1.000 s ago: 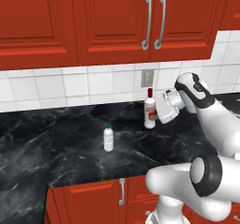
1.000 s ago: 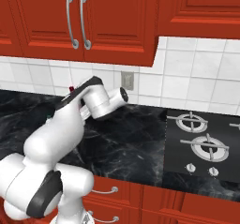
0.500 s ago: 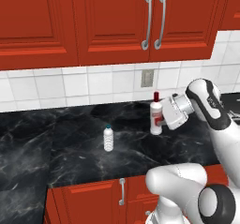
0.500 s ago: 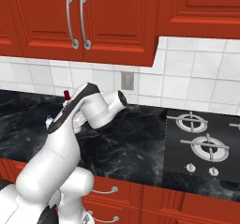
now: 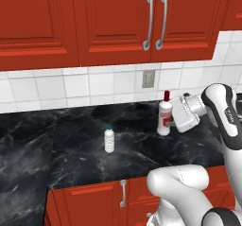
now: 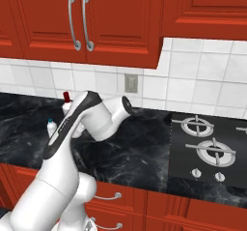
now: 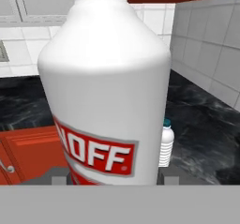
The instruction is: Place the drinks on the dining counter in a tight cluster.
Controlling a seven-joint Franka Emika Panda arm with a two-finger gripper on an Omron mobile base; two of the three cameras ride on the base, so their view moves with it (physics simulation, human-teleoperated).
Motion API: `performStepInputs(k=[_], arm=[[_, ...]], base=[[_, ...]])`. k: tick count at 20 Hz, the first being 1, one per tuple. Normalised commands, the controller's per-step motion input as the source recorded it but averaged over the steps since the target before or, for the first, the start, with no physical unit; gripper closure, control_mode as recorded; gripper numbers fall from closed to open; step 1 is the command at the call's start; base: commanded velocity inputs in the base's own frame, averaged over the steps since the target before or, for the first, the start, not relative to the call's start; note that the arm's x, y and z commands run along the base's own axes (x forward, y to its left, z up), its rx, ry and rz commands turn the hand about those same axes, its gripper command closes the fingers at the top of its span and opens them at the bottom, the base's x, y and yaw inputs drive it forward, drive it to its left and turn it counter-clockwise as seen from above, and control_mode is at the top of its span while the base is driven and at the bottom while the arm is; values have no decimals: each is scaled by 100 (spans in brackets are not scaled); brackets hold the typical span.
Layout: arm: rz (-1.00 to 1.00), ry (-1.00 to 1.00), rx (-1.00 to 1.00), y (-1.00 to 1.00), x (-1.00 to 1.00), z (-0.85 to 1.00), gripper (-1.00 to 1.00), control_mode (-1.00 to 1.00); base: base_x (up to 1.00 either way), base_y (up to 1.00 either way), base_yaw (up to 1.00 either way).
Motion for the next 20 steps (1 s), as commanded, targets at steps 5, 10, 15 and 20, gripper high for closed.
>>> performStepInputs(k=[5, 10, 15, 20], arm=[[0, 0, 0, -5, 0, 6, 100, -100], [0, 0, 0, 0, 0, 0, 100, -100], [0, 0, 0, 0, 0, 0, 100, 100], [0, 0, 0, 0, 0, 0, 100, 100]], base=[[0, 0, 0], [0, 0, 0], [-3, 0, 0], [-66, -30, -11]])
